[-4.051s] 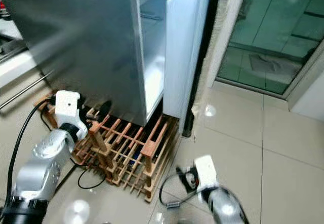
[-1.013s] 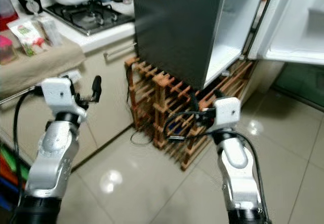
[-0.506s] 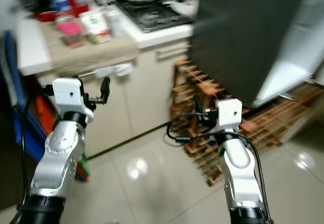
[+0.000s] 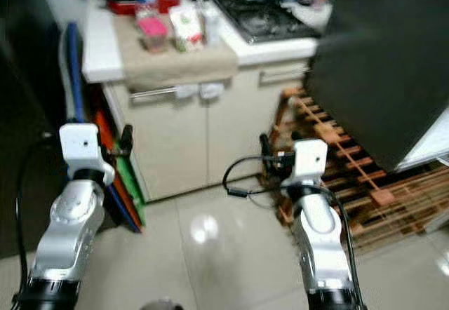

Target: Restocking fridge

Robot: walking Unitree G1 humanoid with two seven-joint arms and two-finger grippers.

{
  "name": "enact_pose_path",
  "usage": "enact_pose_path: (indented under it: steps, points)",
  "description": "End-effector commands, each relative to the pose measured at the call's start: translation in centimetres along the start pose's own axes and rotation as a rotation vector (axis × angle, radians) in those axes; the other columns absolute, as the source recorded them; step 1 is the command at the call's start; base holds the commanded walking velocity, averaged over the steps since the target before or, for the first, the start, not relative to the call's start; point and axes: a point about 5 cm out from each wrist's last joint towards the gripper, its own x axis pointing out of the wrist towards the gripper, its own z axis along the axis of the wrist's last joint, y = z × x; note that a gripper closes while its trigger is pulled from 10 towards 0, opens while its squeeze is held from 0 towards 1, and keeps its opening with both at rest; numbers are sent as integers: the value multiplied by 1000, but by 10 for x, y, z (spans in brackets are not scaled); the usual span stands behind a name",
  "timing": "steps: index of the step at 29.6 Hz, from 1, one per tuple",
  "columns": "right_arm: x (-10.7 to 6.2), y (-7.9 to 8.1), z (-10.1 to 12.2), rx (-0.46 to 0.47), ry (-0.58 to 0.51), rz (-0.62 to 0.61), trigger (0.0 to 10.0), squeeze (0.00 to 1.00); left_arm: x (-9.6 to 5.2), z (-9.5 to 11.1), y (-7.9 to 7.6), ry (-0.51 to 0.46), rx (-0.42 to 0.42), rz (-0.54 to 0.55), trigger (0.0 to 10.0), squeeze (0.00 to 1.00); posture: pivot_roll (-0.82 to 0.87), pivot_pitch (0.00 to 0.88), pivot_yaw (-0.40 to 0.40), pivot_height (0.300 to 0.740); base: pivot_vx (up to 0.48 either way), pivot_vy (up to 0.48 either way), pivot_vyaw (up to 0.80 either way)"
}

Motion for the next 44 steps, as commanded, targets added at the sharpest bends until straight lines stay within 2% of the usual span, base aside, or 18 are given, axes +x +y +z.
enact_pose_path:
  steps: [1, 8, 19, 23, 31, 32, 33, 34, 40, 42, 44]
  points:
    - [5, -1, 4, -21, -1, -5, 10000, 0, 2, 7, -7, -23, 1, -27, 10000, 0, -62, 0, -9, 739, 0, 0, 475]
    - [14, 0, 7, -40, -13, -10, 10000, 0, 9, 8, -10, -23, 1, -27, 10000, 0, -67, 0, -12, 740, 0, -324, 471]
    - [15, -1, 9, -56, -26, -18, 10000, 0, 19, 15, -13, -51, -6, -59, 10000, 0, -70, 0, -5, 740, 158, -387, 468]
    - [19, -3, 10, -55, -38, -58, 10000, 0, 24, 19, -15, -76, -17, -93, 10000, 0, -65, 0, -1, 740, 64, 0, 392]
    - [20, 0, 11, -79, -48, -49, 10000, 0, 23, 22, -24, -102, -1, -170, 10000, 0, -64, 0, 1, 740, 0, 0, 0]
    - [21, 1, 11, -81, -53, -48, 10000, 0, 21, 26, -31, -118, -84, -234, 10000, 0, -66, 0, 2, 740, 281, 0, 0]
    - [21, 1, 11, -81, -53, -48, 10000, 0, 21, 26, -31, -118, -84, -234, 10000, 0, -66, 0, 2, 740, 281, 0, 0]
    - [22, 1, 12, -85, -63, -45, 10000, 0, 21, 31, -39, -143, -120, -287, 10000, 0, -73, 0, 1, 740, 480, 0, 0]
    - [26, -2, 20, -94, -106, -68, 10000, 0, 25, 40, -46, -186, -155, -290, 10000, 0, -82, 0, -3, 740, 480, 0, 0]
    - [25, -13, 36, -64, -201, -165, 10000, 0, 27, 50, -49, -227, -164, -308, 10000, 0, -86, 0, -6, 740, 480, 0, 0]
    - [25, -16, 40, -64, -220, -184, 10000, 0, 27, 55, -50, -245, -170, -319, 10000, 0, -86, 0, -6, 740, 480, 0, 0]
